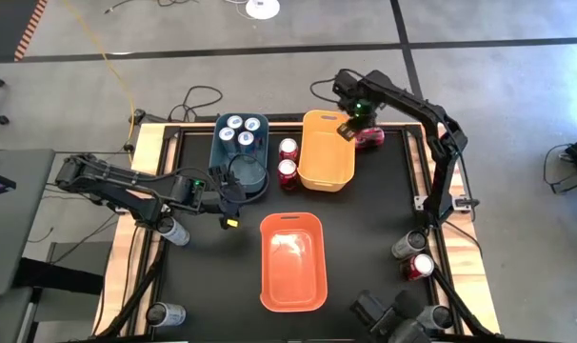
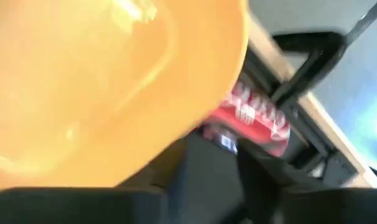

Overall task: Sort soda cans
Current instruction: Put the bottom left red soda can into the yellow bin

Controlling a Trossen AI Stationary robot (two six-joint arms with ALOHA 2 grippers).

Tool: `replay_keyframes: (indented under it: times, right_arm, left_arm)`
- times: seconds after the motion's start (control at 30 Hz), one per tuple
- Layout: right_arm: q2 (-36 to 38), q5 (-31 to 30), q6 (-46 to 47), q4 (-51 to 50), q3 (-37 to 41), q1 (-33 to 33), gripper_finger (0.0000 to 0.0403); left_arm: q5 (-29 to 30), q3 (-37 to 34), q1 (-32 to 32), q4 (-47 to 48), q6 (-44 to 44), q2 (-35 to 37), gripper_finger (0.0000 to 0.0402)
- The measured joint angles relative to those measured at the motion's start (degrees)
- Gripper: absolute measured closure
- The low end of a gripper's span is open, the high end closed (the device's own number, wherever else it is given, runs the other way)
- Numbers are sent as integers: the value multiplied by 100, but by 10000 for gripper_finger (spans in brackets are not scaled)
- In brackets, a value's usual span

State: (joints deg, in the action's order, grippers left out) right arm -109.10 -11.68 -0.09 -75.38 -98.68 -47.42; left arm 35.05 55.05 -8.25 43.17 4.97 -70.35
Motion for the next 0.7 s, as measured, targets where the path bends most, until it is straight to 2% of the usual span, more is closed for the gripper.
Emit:
replay_keyframes:
  times: [0.13, 0.3, 0.5, 0.7]
  right_arm:
    - [2, 41, 1293, 511, 123, -203, 144]
    - [4, 765, 1531, 407, 263, -435, 86]
    - [436, 1091, 1571, 465, 227, -204, 82]
    - [918, 1141, 1568, 1442, 77, 673, 92]
  left_arm:
    - [0, 0, 0, 1, 28, 0, 77]
    - [0, 0, 0, 4, 25, 0, 77]
    - [131, 0, 0, 5, -46, 0, 77]
    - [277, 0, 37, 7, -68, 0, 77]
